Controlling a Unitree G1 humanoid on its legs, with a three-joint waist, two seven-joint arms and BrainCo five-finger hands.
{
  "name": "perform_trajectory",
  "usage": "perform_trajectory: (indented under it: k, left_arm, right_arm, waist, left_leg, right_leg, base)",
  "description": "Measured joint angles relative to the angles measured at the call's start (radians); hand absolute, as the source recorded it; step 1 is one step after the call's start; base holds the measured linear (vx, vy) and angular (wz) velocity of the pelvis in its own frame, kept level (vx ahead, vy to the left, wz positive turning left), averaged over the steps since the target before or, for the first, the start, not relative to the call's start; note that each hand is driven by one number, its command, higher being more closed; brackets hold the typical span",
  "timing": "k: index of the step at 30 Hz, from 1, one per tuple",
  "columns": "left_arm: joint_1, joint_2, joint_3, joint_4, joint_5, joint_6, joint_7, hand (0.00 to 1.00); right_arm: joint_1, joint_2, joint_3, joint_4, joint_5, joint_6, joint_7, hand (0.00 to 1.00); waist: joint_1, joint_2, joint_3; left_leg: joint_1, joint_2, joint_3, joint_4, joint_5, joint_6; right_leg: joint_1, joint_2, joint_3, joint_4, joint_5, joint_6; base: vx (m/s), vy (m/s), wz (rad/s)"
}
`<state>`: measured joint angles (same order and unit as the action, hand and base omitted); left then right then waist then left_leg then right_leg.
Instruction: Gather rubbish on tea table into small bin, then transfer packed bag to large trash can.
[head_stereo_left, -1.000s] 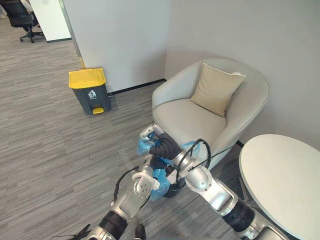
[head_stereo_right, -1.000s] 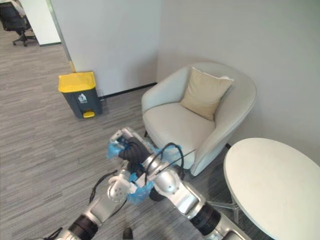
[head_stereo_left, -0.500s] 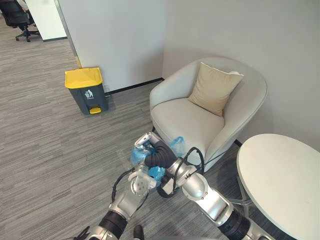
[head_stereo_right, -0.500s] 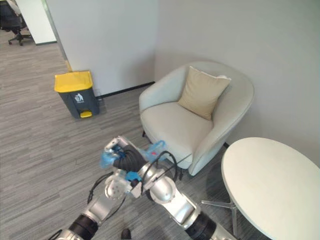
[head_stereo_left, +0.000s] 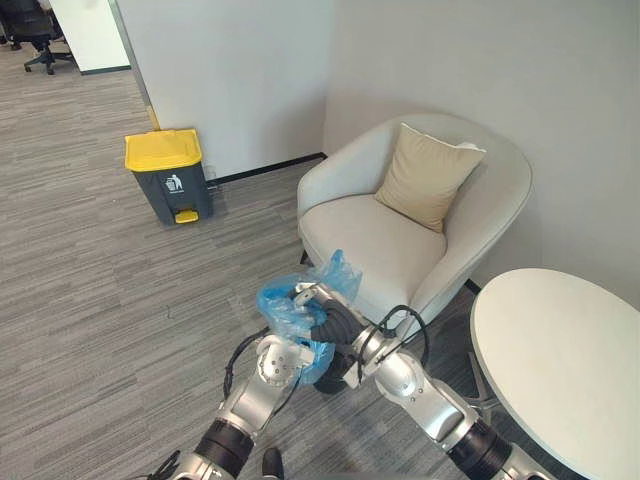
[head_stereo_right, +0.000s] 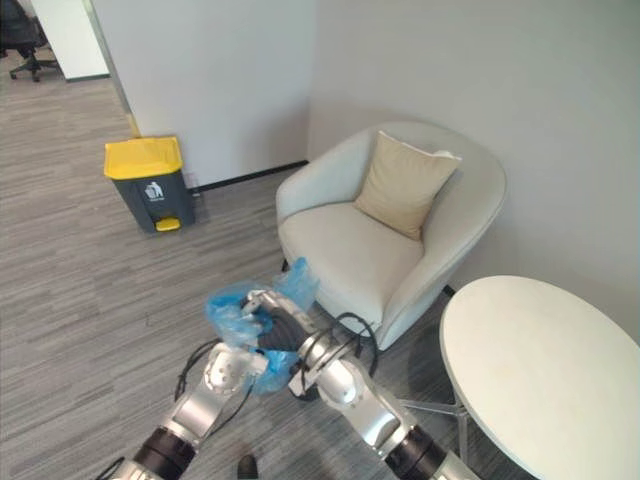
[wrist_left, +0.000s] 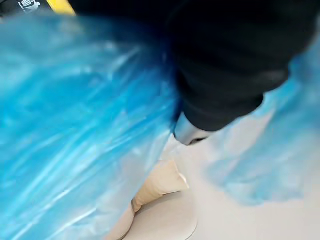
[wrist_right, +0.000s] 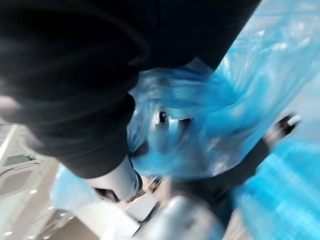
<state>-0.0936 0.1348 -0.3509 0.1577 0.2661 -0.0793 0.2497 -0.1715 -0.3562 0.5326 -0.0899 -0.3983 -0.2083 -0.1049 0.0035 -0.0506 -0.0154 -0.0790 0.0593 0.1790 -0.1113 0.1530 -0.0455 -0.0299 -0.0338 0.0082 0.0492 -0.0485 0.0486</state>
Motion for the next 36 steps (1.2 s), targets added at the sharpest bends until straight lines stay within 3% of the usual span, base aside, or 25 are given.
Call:
perform_trajectory:
  k: [4,9,12,17,20,24,30,36]
  left_arm:
    - [0.052,0.001,0.059,-0.075,-0.020,-0.004,0.001,1.00]
    - [0.126,0.000,0.137,-0.148,-0.037,-0.005,0.001,1.00]
    - [0.162,-0.005,0.174,-0.150,-0.054,-0.006,0.001,1.00]
    - [0.243,-0.033,0.227,-0.167,-0.075,-0.007,0.001,1.00]
    - [0.296,-0.043,0.247,-0.165,-0.089,-0.017,-0.003,1.00]
    - [0.348,-0.043,0.266,-0.078,-0.108,-0.038,-0.038,1.00]
    - [0.361,-0.047,0.321,0.158,-0.113,-0.040,-0.060,1.00]
    - [0.364,-0.074,0.394,0.280,-0.169,-0.039,-0.059,1.00]
  right_arm:
    - [0.036,-0.095,-0.162,-0.136,-0.042,-0.001,-0.063,0.00]
    - [0.119,-0.095,-0.362,-0.300,-0.066,-0.012,-0.150,0.00]
    - [0.163,-0.045,-0.436,-0.330,-0.071,-0.022,-0.190,0.00]
    - [0.275,0.109,-0.536,-0.312,-0.047,-0.023,-0.229,0.00]
    - [0.363,0.159,-0.541,-0.202,-0.022,-0.018,-0.222,0.00]
    - [0.453,0.208,-0.551,0.086,-0.006,0.022,-0.158,0.00]
    - [0.431,0.261,-0.605,0.487,0.063,0.063,-0.099,0.00]
    - [0.392,0.277,-0.651,0.700,0.165,0.078,-0.091,0.00]
  waist:
    - [0.000,0.004,0.002]
    - [-0.003,0.009,0.006]
    - [-0.006,0.016,0.006]
    - [-0.007,0.028,0.012]
    - [-0.009,0.034,0.010]
    - [-0.009,0.036,0.009]
    - [-0.003,0.045,0.014]
    - [0.003,0.051,0.020]
  left_leg:
    - [0.000,-0.005,-0.001,0.000,0.002,0.004]
    - [0.004,-0.010,-0.001,0.000,0.001,0.004]
    - [0.007,-0.010,-0.001,0.000,0.001,0.004]
    - [0.006,-0.011,-0.001,0.000,-0.010,-0.003]
    - [-0.001,-0.015,-0.006,0.000,-0.011,0.000]
    - [-0.007,-0.019,-0.018,0.000,-0.008,0.005]
    - [0.003,-0.017,-0.026,0.000,-0.022,0.004]
    - [0.020,-0.017,-0.032,0.000,-0.031,-0.002]
  right_leg:
    - [0.000,-0.001,-0.002,0.002,-0.004,0.003]
    - [-0.002,-0.001,-0.003,0.012,-0.014,0.000]
    - [-0.002,-0.002,-0.003,0.017,-0.024,0.000]
    - [-0.002,-0.005,-0.006,0.016,-0.030,-0.002]
    - [-0.005,-0.010,-0.010,0.015,-0.029,-0.003]
    - [-0.004,-0.018,-0.022,0.015,-0.027,0.003]
    - [0.012,-0.018,-0.033,0.013,-0.042,0.009]
    - [0.034,-0.020,-0.048,0.016,-0.064,0.005]
  base:
    - [0.00,0.000,0.00]
    - [0.00,0.000,0.00]
    - [0.00,0.000,0.00]
    - [0.04,-0.008,0.01]
    - [0.05,-0.001,0.07]
    - [0.05,-0.001,0.10]
    - [0.03,-0.008,0.04]
    - [0.04,-0.016,0.05]
